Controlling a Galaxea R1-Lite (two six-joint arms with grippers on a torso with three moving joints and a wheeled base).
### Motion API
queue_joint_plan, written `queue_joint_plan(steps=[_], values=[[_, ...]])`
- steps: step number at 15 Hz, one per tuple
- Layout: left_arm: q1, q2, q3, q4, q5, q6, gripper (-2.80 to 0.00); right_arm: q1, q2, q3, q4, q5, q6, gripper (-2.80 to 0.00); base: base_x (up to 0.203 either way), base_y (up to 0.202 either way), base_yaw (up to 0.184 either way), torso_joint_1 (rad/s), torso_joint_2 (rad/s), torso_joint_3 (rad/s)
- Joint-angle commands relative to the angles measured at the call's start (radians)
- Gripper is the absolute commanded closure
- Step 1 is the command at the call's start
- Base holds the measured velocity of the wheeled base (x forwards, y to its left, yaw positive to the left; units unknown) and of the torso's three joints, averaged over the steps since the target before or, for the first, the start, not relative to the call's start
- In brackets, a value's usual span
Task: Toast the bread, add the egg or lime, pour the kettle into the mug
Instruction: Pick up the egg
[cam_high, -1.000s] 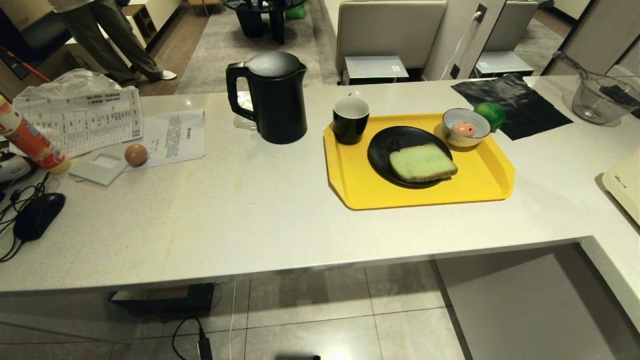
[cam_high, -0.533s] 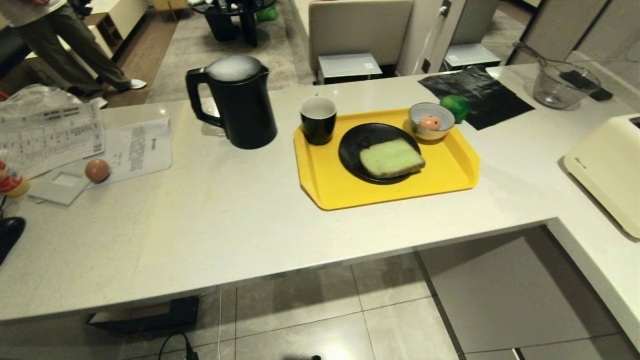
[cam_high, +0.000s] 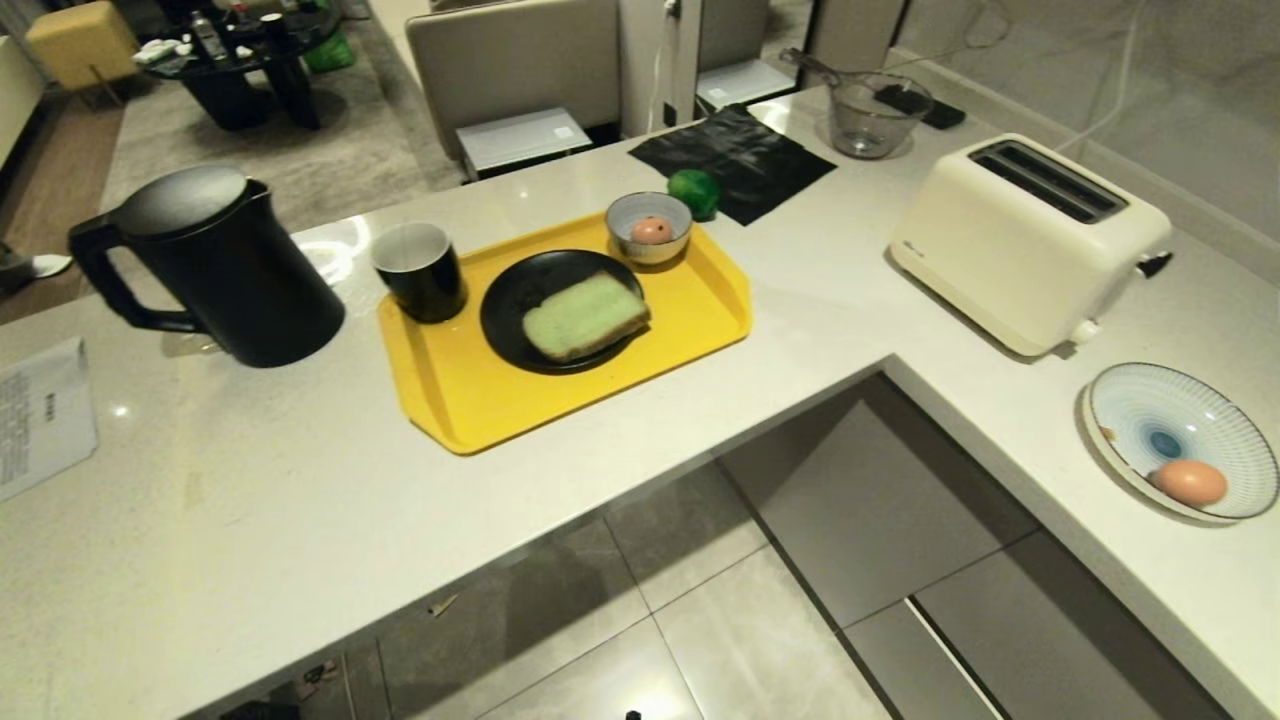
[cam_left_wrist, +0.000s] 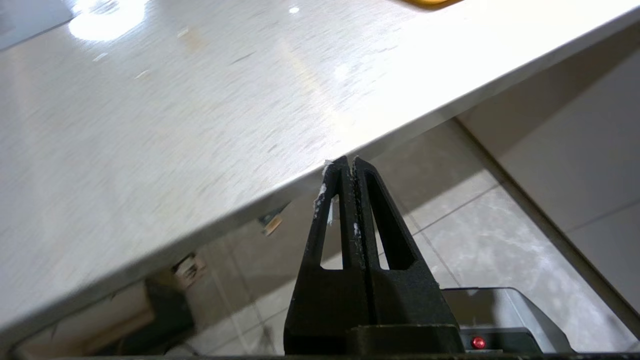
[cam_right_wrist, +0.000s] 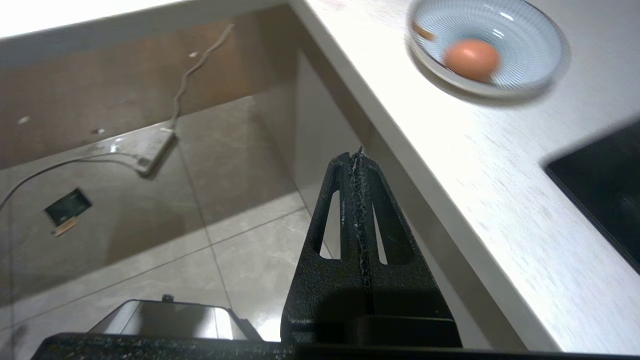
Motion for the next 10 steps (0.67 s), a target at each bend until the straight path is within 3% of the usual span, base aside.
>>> queue_joint_plan(steps=[1, 7, 10], values=[[0.001, 0.000, 0.001, 0.001, 0.000, 0.001, 0.00, 0.000, 0.001, 0.026, -0.001, 0.001, 0.000, 0.00, 0.002, 0.009, -0.180, -0.002, 0.00, 0.006], [0.001, -0.001, 0.002, 0.001, 0.000, 0.001, 0.00, 0.000, 0.001, 0.026, 0.000, 0.001, 0.000, 0.00, 0.003, 0.009, -0.174, 0.001, 0.00, 0.002], [0.000, 0.000, 0.000, 0.001, 0.000, 0.000, 0.00, 0.000, 0.001, 0.026, -0.001, 0.001, 0.000, 0.00, 0.001, 0.005, -0.102, 0.005, 0.00, 0.004]])
